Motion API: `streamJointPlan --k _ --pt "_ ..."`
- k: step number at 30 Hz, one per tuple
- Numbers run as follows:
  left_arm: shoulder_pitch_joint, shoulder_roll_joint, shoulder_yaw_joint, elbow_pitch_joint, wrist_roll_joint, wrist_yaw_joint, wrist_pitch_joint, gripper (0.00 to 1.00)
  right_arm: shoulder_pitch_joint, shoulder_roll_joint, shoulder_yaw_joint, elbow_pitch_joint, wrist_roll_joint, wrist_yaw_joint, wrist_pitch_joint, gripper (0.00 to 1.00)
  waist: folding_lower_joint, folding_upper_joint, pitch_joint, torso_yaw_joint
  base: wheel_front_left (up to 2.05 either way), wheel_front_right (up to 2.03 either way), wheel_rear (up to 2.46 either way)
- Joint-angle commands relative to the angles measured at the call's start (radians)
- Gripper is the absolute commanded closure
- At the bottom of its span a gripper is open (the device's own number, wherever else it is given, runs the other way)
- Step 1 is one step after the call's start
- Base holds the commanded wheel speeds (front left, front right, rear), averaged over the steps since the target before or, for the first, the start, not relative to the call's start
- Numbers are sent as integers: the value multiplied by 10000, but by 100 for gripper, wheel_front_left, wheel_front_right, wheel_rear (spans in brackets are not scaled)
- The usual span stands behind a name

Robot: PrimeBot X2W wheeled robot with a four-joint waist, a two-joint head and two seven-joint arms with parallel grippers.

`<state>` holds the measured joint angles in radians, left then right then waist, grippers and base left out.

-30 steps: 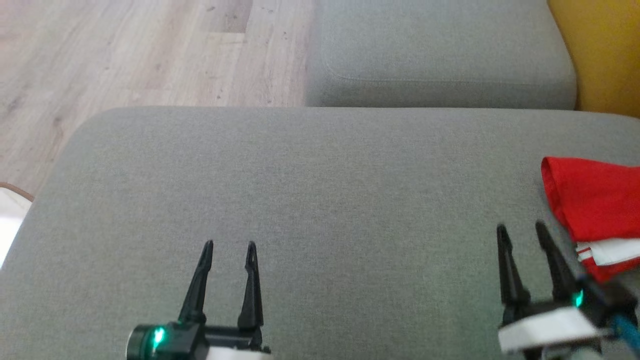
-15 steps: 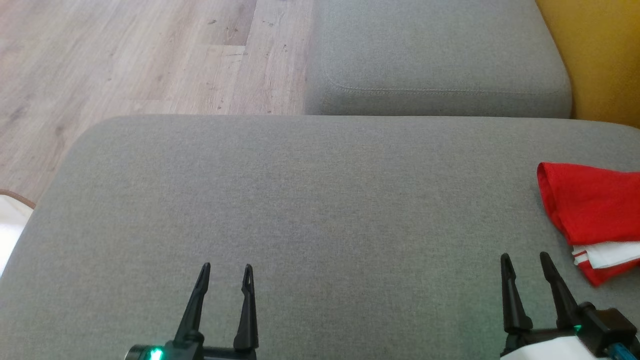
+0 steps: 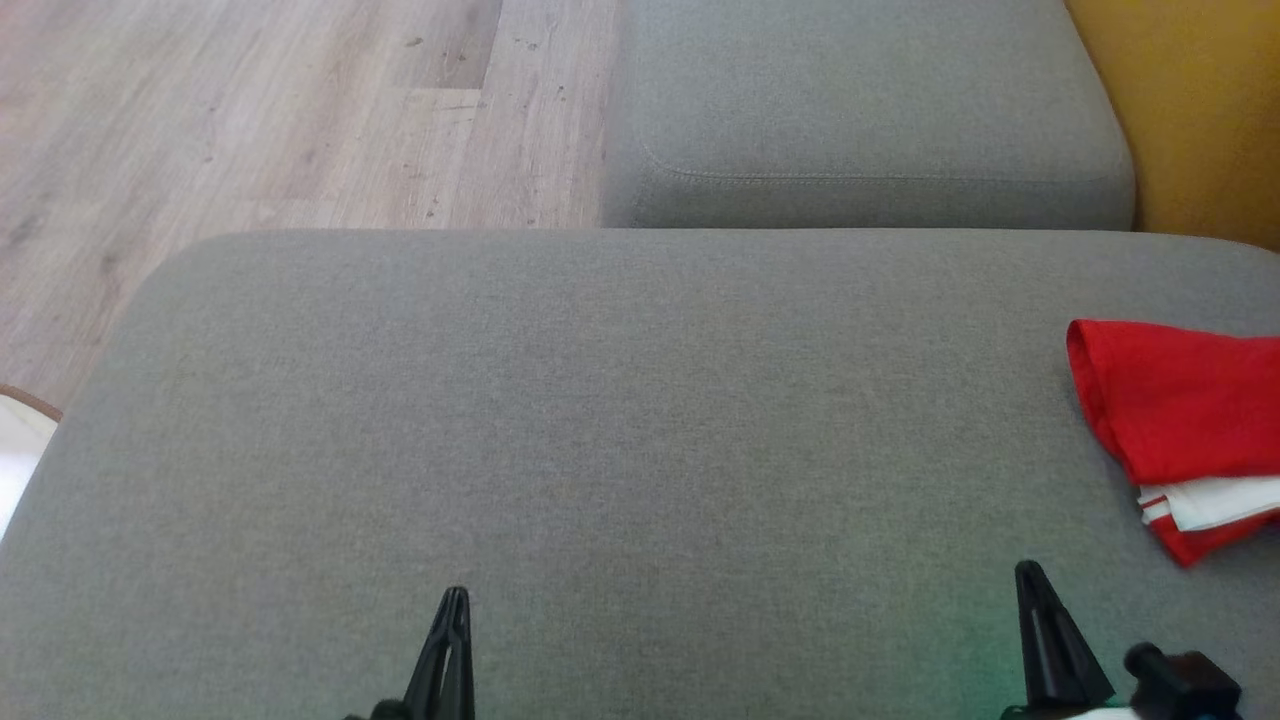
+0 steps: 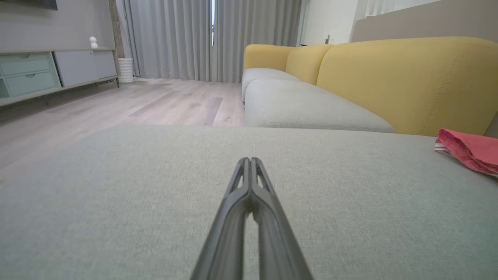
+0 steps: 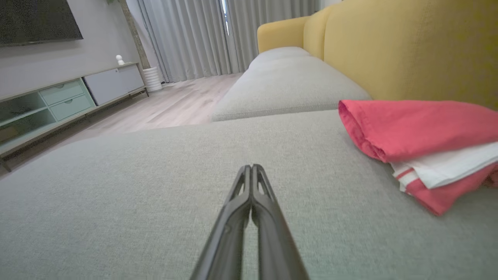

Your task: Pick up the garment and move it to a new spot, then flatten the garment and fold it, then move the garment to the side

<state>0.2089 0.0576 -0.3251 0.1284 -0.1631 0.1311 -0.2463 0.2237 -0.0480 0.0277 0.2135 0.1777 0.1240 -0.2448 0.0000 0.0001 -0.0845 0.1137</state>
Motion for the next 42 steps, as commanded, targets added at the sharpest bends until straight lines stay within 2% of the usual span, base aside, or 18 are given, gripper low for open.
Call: streamJointPlan --k 1,42 --pt "-278 17 84 -335 -347 -42 46 100 -244 -26 -24 -306 350 2 66 100 0 -1 15 -18 0 0 0" --pt "-1253 233 1172 221 -5287 -917 960 100 -1255 -176 -282 -97 5129 24 1066 100 0 -1 298 -386 0 0 0"
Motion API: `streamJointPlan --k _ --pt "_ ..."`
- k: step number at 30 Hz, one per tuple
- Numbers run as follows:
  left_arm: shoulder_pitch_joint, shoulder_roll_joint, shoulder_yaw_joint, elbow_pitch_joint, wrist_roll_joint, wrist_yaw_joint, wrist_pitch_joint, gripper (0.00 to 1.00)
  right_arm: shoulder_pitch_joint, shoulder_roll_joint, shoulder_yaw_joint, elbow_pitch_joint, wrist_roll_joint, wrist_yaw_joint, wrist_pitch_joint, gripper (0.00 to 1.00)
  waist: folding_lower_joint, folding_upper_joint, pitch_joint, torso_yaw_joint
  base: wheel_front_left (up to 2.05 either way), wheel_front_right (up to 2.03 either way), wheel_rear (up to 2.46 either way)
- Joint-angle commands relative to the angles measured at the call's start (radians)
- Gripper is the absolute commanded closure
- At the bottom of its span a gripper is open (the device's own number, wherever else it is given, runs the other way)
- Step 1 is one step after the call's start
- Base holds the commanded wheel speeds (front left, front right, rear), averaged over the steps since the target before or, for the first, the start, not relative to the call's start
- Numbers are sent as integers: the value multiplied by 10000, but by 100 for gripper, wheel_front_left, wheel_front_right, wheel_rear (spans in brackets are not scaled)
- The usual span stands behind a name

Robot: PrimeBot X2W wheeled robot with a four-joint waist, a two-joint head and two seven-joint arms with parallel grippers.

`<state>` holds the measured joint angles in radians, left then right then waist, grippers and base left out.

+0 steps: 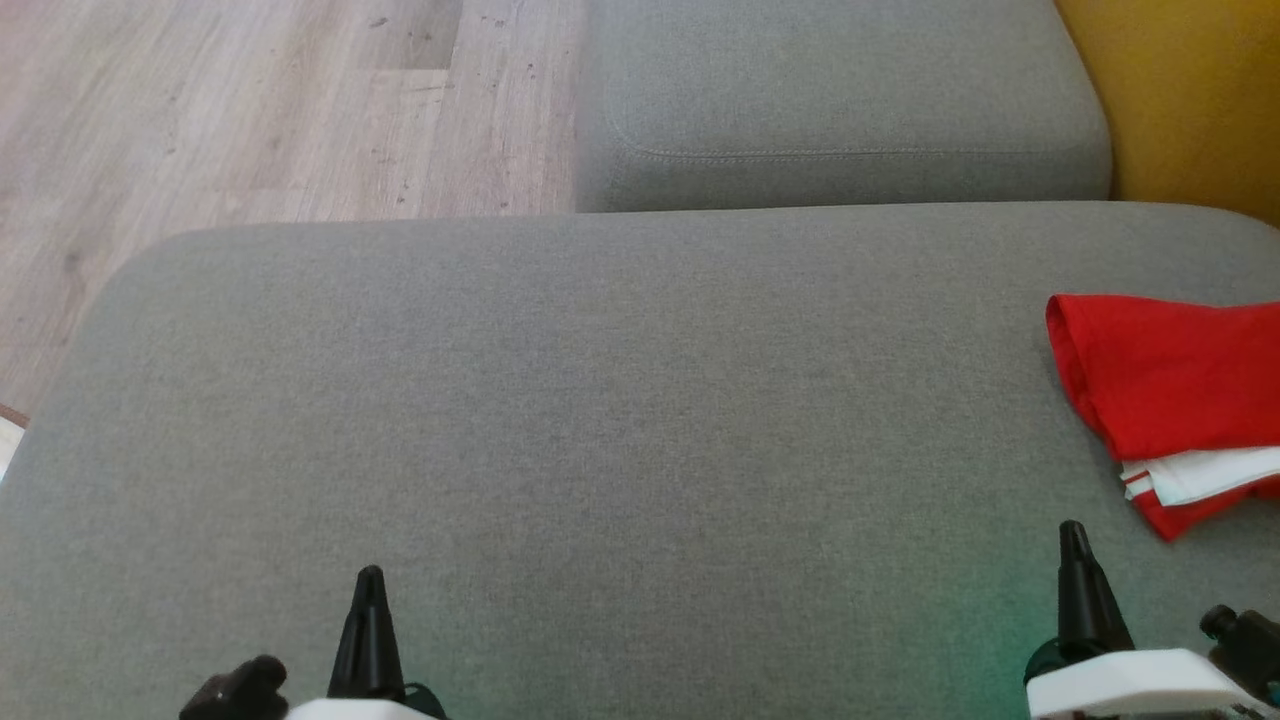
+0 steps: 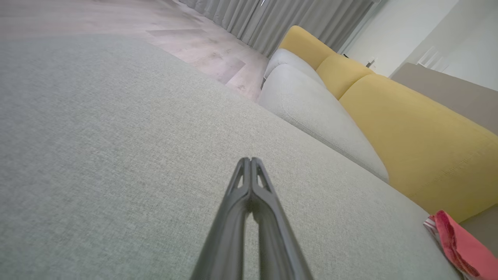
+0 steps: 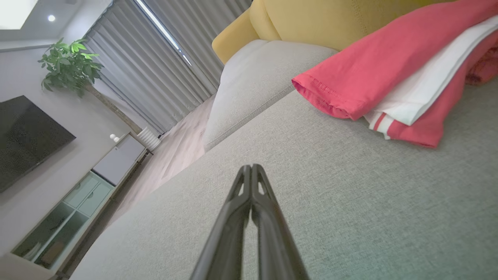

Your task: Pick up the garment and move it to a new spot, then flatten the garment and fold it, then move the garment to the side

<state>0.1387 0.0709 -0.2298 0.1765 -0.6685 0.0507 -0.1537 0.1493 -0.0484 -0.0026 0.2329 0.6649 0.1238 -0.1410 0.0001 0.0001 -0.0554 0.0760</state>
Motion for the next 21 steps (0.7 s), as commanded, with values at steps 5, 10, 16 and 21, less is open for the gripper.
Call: streamJointPlan --k 5,10,16,21 --pt "-664 113 373 -208 -833 -218 160 100 -636 -182 -23 -267 844 28 163 100 0 -1 43 -55 0 0 0" --pt "-778 124 531 -154 -1432 -323 290 100 -761 -189 -69 -244 1429 31 298 100 0 -1 78 -101 0 0 0" --pt "-915 133 724 -87 -2147 -449 449 100 -911 -197 -127 -215 2129 34 463 100 0 -1 121 -157 0 0 0" --pt "-1030 139 888 -31 -2740 -553 583 100 -1036 -201 -177 -191 2711 37 602 100 0 -1 157 -203 0 0 0"
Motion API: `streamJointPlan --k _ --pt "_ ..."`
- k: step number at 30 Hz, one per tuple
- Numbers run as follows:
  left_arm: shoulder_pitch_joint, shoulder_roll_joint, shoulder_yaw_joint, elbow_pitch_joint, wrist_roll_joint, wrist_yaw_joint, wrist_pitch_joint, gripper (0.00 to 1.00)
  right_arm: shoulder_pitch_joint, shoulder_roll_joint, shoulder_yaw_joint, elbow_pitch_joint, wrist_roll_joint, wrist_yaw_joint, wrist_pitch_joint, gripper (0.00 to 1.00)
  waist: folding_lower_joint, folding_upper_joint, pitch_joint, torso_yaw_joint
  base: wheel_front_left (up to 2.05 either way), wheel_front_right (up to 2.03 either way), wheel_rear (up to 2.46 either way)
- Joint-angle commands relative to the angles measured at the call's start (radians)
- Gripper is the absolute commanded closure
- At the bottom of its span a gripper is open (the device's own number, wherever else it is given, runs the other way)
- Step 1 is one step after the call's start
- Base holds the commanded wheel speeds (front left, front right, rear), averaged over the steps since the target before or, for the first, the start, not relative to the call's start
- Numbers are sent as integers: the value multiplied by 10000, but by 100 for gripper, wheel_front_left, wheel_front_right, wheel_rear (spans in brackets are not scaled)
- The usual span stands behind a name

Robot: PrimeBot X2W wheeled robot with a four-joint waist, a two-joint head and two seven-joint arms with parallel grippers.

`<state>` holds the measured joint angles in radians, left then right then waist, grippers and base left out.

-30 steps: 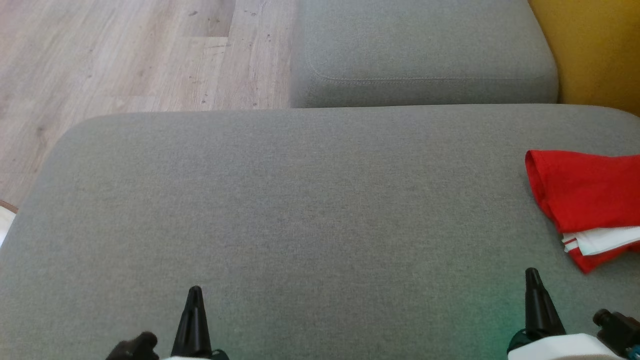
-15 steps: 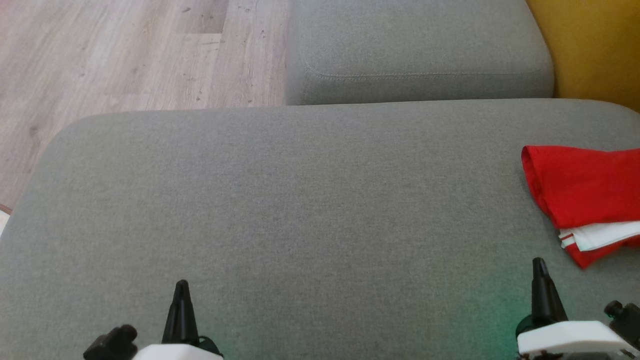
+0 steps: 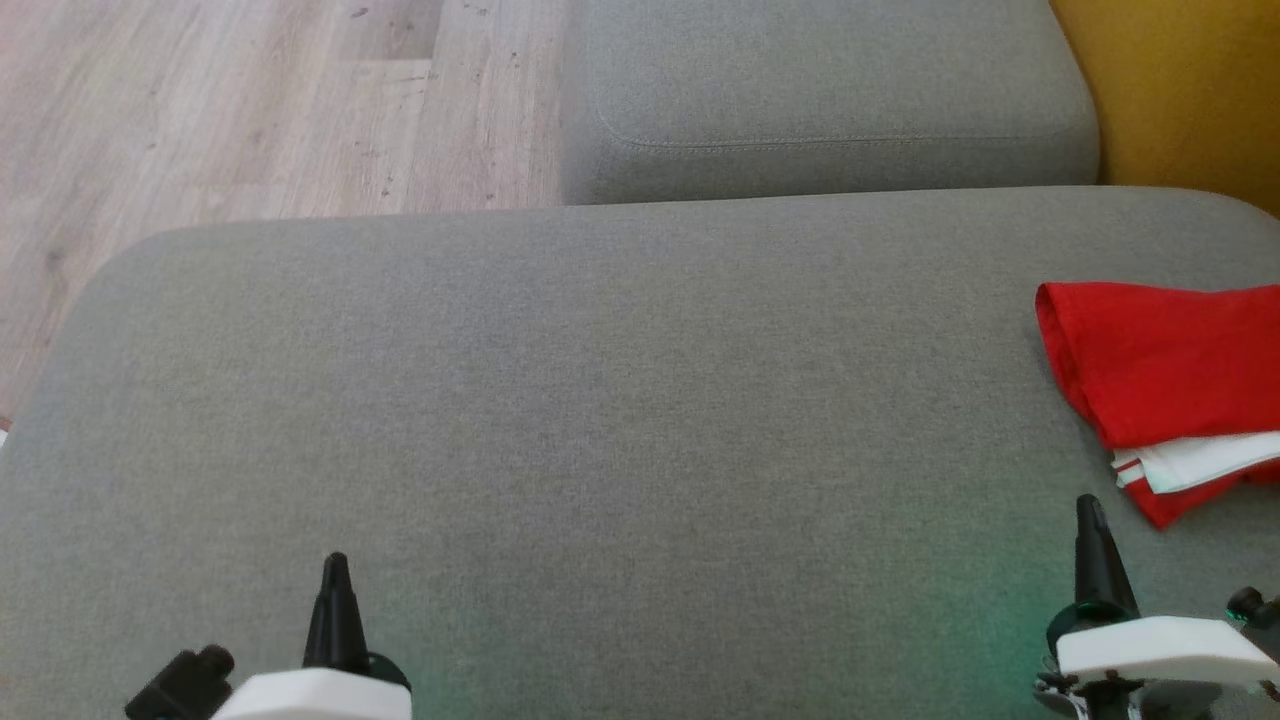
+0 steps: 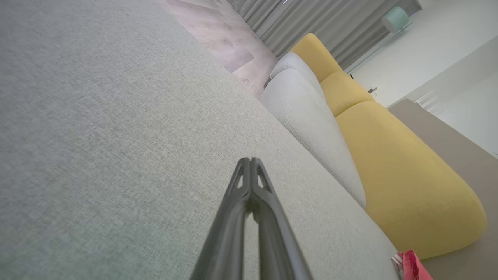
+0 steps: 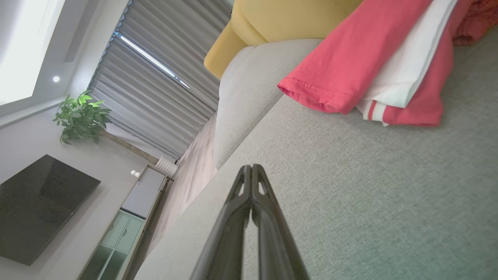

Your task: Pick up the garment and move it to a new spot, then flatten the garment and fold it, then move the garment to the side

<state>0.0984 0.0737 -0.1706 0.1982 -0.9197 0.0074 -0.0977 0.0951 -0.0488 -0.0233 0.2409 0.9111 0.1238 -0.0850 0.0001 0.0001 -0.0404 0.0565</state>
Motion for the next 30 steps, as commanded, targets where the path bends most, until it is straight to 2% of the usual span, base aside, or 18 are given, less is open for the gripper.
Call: streamJointPlan --k 1,30 --pt "-627 110 295 -248 -228 -120 24 100 -493 -198 30 -271 249 37 42 100 0 -1 7 -9 0 0 0" --pt "-1322 112 1322 97 -3747 -748 868 100 -1245 -205 -299 -125 3712 53 898 100 -1 -1 220 -286 0 0 0"
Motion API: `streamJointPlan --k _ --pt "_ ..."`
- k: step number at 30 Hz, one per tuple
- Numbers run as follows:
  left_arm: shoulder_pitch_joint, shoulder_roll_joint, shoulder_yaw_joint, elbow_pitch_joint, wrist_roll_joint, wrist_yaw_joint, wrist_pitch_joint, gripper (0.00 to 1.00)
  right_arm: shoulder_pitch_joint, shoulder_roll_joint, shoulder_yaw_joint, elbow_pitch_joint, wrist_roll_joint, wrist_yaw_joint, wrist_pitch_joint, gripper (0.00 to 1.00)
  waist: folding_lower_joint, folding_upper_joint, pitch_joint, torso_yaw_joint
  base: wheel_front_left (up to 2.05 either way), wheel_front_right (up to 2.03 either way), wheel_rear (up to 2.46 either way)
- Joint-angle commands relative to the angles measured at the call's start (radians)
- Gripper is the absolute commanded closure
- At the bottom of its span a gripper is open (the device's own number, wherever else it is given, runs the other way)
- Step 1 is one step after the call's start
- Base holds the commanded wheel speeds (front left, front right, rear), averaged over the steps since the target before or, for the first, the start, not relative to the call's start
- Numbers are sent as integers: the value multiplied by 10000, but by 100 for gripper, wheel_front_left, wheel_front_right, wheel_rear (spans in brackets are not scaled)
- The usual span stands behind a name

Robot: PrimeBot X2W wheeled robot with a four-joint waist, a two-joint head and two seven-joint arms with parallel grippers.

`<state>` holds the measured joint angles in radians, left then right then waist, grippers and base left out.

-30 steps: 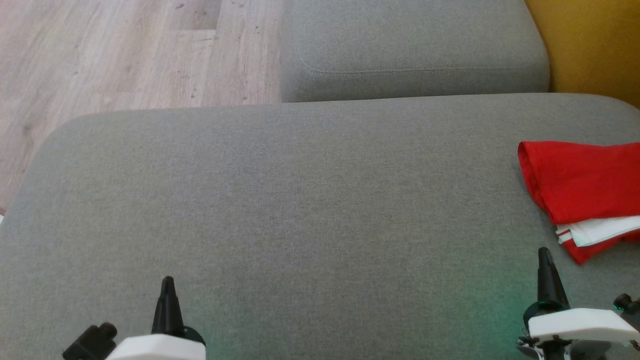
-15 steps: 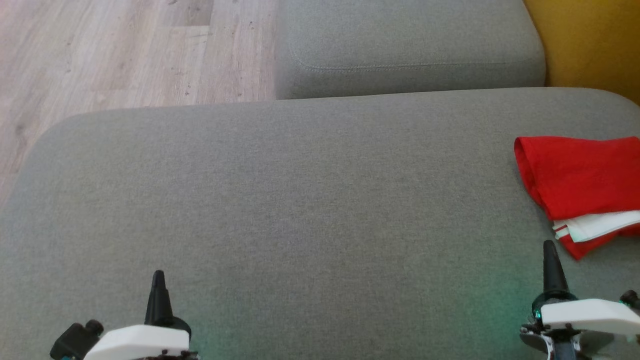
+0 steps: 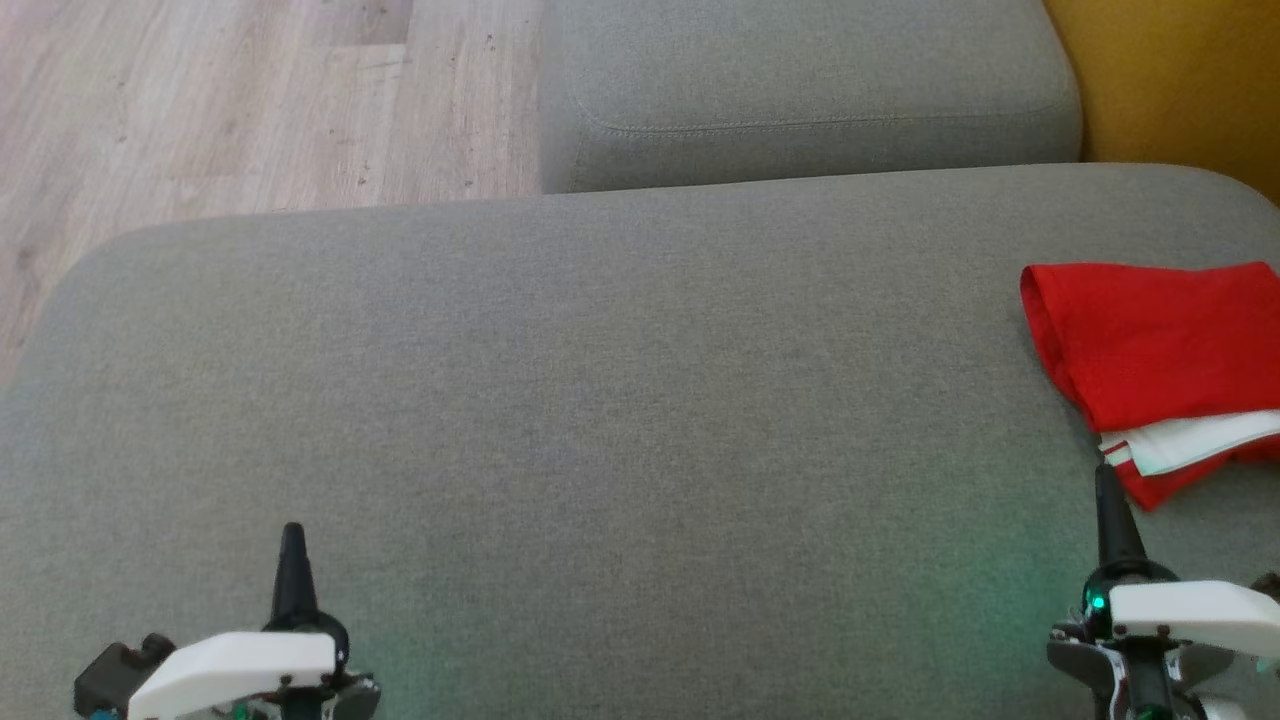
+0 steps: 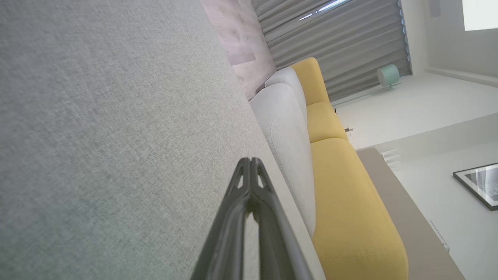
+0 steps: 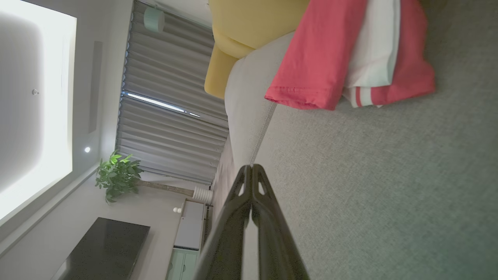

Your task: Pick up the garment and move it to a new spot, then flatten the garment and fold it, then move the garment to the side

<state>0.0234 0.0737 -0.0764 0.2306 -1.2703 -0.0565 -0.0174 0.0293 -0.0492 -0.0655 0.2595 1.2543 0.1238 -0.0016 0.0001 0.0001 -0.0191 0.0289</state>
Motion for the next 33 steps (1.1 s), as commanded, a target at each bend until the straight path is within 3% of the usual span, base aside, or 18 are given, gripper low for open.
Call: streamJointPlan --k 1,33 --pt "-596 112 416 -216 -358 -130 93 100 -613 -201 112 -306 394 54 93 100 -1 -1 15 -19 0 0 0" --pt "-1280 69 1480 125 -3735 -742 967 100 -1350 -182 -248 -162 3739 69 959 100 -1 -1 223 -289 0 0 0"
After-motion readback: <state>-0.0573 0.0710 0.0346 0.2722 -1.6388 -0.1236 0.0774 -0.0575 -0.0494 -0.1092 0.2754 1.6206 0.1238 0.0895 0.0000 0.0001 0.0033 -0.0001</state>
